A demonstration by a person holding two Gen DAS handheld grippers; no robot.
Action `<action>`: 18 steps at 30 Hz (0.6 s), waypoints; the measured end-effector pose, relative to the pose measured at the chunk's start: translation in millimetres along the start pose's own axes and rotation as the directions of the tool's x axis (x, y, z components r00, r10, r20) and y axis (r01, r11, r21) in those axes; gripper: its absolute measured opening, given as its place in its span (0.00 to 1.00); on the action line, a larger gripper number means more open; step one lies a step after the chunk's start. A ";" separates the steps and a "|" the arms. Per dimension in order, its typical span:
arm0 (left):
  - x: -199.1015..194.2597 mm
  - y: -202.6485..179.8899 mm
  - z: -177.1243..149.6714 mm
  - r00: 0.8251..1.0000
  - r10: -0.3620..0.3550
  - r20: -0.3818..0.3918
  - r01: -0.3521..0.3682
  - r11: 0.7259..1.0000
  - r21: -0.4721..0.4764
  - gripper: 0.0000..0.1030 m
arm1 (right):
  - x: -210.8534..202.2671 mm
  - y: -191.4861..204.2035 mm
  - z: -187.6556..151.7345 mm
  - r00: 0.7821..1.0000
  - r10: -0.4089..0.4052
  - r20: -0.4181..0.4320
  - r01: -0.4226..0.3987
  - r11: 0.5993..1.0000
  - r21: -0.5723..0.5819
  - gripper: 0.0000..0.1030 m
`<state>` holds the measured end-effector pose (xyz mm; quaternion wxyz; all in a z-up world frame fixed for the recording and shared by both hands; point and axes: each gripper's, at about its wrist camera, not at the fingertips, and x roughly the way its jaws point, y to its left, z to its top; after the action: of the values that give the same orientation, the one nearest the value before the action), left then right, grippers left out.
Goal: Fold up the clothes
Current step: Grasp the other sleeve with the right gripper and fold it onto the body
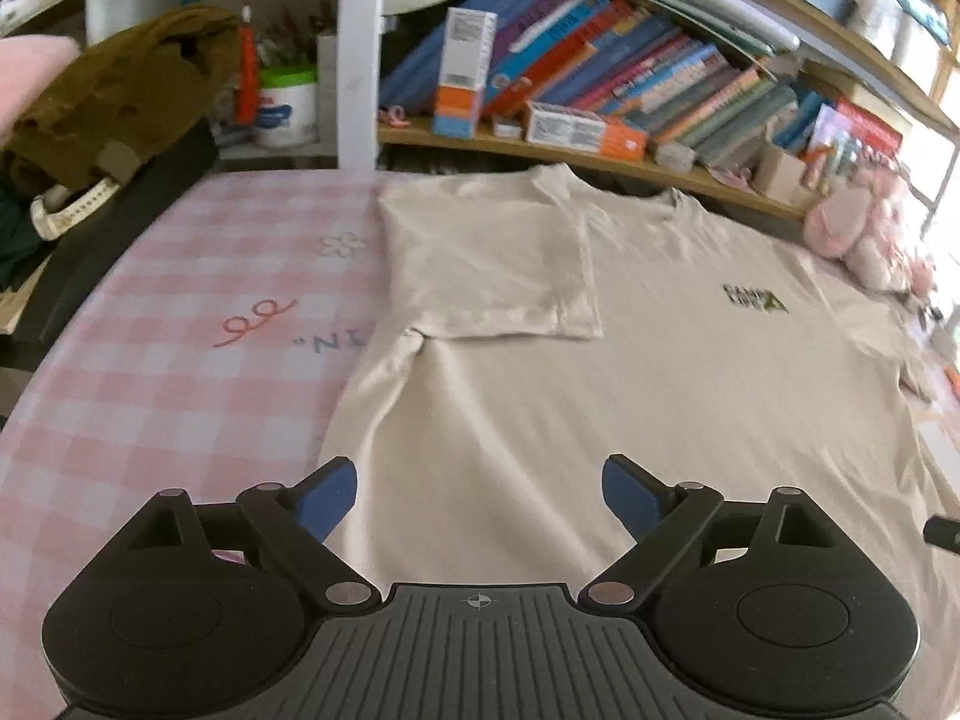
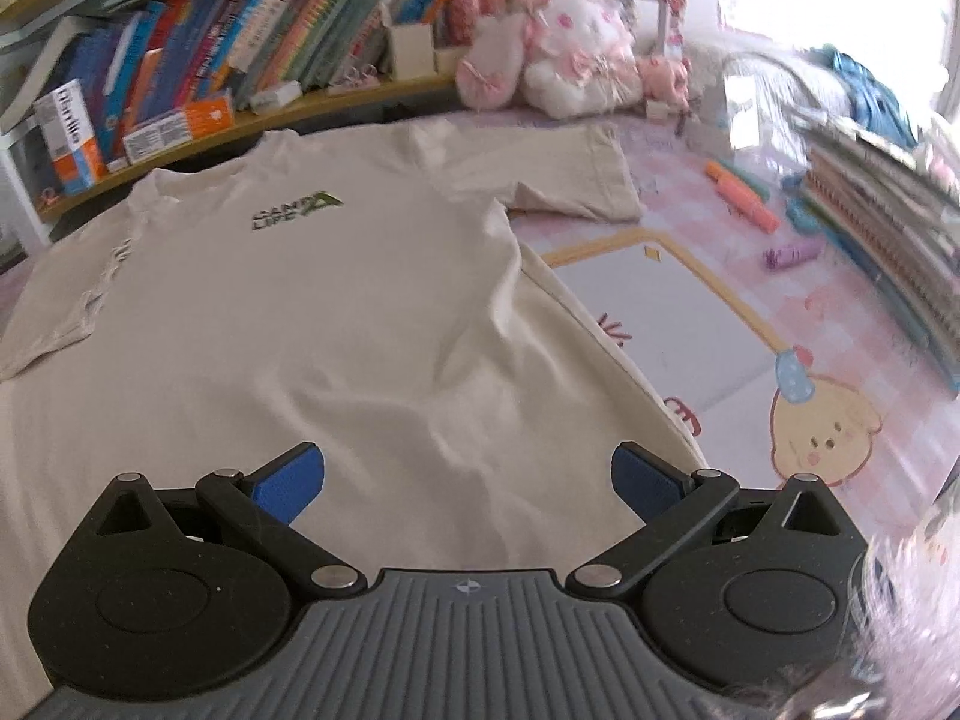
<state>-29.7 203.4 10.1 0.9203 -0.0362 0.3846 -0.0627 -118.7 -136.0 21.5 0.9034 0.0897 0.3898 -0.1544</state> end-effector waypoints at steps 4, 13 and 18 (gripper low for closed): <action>0.9 -2.2 -4.7 0.999 -0.037 -0.008 0.037 0.999 0.000 0.88 | -11.9 4.7 -5.8 1.000 -0.019 0.011 0.019 0.999 -0.043 1.00; -3.6 -12.8 -12.9 1.000 -0.007 -0.021 0.007 1.000 -0.029 0.88 | -6.3 -9.1 -0.5 1.000 0.004 0.001 -0.004 0.998 -0.064 1.00; -3.3 -34.1 -18.8 0.996 0.076 -0.038 -0.078 0.994 -0.081 0.88 | 11.0 -24.8 11.0 0.997 0.079 0.003 -0.078 0.987 -0.143 1.00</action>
<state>-48.3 169.7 3.2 0.9129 -0.0581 0.4037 -0.0119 -112.8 -164.6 19.9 0.9145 0.0392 0.3923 -0.0907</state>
